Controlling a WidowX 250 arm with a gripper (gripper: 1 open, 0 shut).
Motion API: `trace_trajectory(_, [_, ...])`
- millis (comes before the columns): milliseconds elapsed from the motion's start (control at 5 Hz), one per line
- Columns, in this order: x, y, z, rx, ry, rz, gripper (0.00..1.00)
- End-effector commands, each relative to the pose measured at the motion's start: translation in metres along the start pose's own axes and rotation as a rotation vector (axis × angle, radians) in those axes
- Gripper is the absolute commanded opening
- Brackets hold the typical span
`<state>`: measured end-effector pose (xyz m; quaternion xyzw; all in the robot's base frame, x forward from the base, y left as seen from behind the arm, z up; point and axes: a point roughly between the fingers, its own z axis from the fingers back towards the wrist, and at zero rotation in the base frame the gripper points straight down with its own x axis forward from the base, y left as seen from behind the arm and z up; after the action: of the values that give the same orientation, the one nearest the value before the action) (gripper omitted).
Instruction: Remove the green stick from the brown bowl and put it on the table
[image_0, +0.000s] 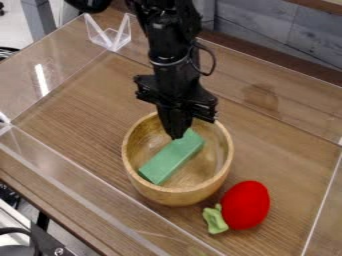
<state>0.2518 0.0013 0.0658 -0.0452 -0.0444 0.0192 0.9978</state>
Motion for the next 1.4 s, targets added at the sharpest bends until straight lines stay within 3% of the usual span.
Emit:
trace_trajectory(0, [0.0, 0.006, -0.007, -0.008, -0.011, -0.021, 0.0])
trace_trajectory(200, [-0.002, 0.009, -0.016, -0.013, 0.0, -0.055, 0.0])
trace_trajectory(400, [0.0, -0.006, -0.029, -0.016, 0.02, -0.137, 1.0])
trace_trajectory(600, [0.0, -0.019, -0.042, -0.023, 0.036, -0.202, 1.0])
trace_trajectory(800, [0.0, -0.011, -0.045, -0.022, 0.051, -0.238, 0.0])
trace_trajectory(1200, [0.009, -0.009, -0.045, -0.032, 0.064, -0.32, 0.0])
